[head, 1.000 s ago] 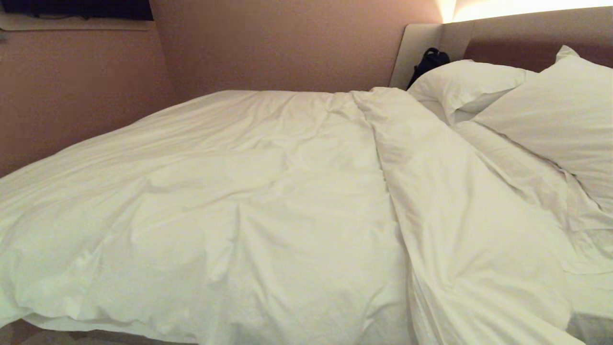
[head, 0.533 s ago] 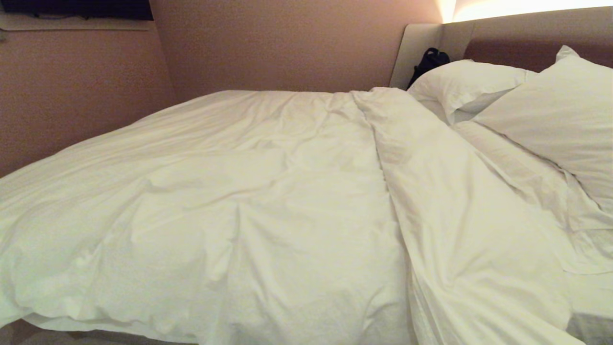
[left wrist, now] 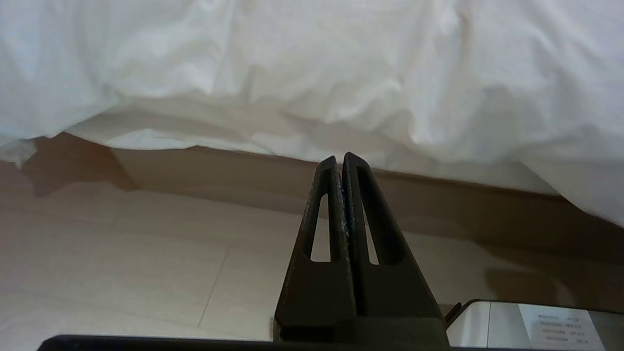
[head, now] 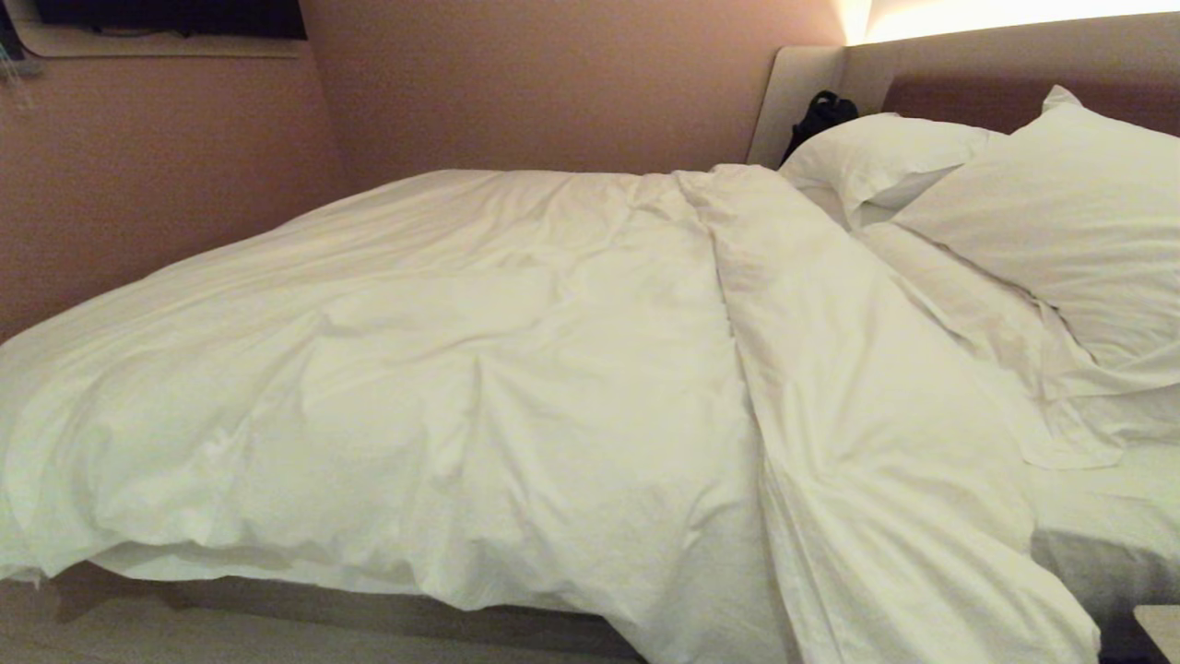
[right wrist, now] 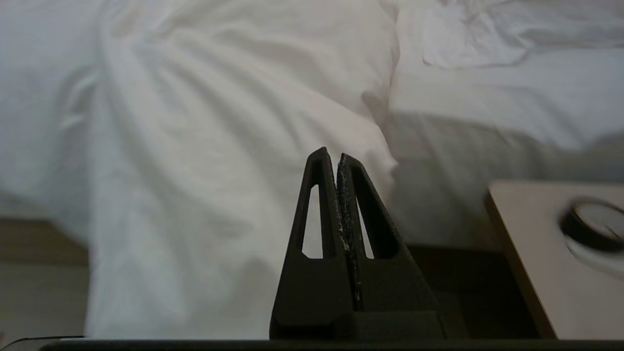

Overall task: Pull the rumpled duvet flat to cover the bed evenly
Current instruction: Flatten the corners of the folded blanket

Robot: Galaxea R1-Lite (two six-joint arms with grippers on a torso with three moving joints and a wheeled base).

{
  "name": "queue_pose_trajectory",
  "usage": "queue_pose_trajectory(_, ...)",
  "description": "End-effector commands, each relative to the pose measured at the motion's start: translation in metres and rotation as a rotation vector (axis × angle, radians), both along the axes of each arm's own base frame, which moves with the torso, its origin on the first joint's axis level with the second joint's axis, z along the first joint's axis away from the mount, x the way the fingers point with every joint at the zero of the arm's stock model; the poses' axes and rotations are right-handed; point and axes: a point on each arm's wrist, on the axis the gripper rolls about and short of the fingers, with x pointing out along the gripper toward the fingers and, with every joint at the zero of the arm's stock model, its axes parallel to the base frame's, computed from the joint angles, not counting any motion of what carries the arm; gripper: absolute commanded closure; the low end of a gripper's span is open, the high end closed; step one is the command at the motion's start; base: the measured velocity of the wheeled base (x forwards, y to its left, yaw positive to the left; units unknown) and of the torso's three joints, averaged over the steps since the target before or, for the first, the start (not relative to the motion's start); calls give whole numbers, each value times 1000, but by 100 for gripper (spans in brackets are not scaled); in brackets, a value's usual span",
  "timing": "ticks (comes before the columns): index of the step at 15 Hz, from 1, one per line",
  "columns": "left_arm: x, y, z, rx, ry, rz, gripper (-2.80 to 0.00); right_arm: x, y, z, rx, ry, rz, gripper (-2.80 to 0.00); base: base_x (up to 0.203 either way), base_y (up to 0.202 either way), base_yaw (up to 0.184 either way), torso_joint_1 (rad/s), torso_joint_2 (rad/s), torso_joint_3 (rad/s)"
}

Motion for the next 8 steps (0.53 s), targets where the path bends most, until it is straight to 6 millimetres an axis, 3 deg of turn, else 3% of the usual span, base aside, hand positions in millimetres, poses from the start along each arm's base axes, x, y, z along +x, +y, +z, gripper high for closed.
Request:
queue_pose_trajectory(1, 0, 0, 0, 0, 1, 3, 0, 0, 0, 0, 0, -1, 0, 0, -196, 0, 3, -3, 10, -1)
queue_pose_trajectory(5, 0, 0, 0, -3, 1, 5, 0, 0, 0, 0, 0, -1, 0, 0, -186, 0, 0, 0, -1, 2)
queue_pose_trajectory(8, 0, 0, 0, -6, 1, 4, 0, 0, 0, 0, 0, -1, 0, 0, -33, 0, 0, -2, 0, 0)
